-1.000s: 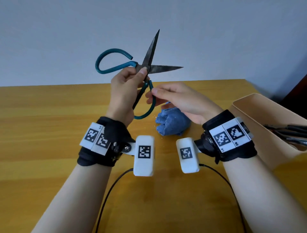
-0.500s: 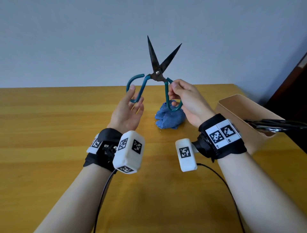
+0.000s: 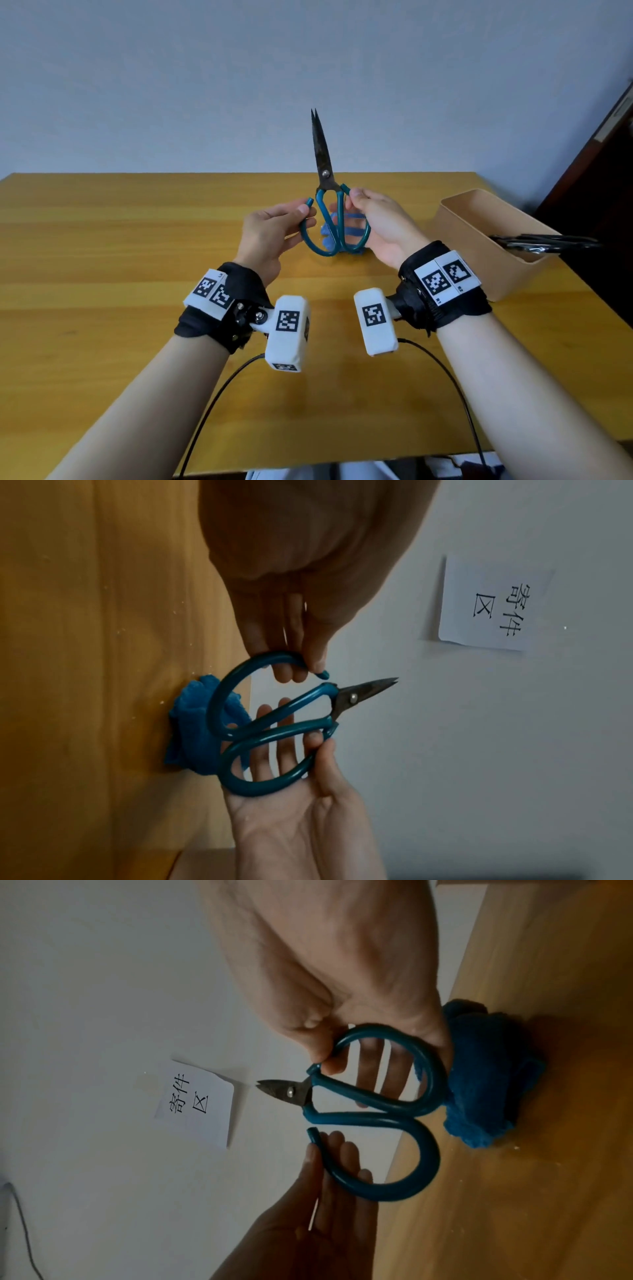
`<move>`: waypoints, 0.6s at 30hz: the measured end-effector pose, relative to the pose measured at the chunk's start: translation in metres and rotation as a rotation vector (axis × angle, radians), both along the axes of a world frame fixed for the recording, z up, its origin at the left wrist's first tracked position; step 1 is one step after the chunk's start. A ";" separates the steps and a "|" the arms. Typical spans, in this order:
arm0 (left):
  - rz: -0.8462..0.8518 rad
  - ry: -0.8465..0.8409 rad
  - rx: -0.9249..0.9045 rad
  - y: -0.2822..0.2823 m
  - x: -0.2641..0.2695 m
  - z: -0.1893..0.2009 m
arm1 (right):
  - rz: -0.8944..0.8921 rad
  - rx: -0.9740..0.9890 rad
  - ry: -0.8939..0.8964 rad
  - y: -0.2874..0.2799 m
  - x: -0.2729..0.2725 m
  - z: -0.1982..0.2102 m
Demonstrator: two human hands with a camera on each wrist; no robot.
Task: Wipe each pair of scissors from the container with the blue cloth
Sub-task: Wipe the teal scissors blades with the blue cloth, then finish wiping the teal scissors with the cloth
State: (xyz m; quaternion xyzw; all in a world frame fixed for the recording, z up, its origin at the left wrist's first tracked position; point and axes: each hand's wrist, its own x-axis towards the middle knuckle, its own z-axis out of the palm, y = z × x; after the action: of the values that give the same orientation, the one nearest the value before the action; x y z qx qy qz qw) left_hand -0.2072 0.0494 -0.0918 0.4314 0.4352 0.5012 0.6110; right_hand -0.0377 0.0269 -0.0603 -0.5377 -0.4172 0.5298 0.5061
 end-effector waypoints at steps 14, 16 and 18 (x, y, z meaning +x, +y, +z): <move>-0.235 -0.099 -0.086 -0.004 0.080 0.027 | -0.354 0.182 -0.419 -0.032 0.054 0.039; -0.278 -0.084 -0.088 -0.008 0.104 0.035 | -0.441 0.181 -0.415 -0.041 0.074 0.048; -0.334 -0.066 -0.089 -0.014 0.127 0.044 | -0.488 0.178 -0.426 -0.051 0.094 0.058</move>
State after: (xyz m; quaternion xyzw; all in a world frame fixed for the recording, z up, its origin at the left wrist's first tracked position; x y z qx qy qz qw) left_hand -0.0801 0.0351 -0.0480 0.4537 0.3588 0.3869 0.7181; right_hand 0.0565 -0.0242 -0.0026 -0.6742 -0.4173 0.2301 0.5643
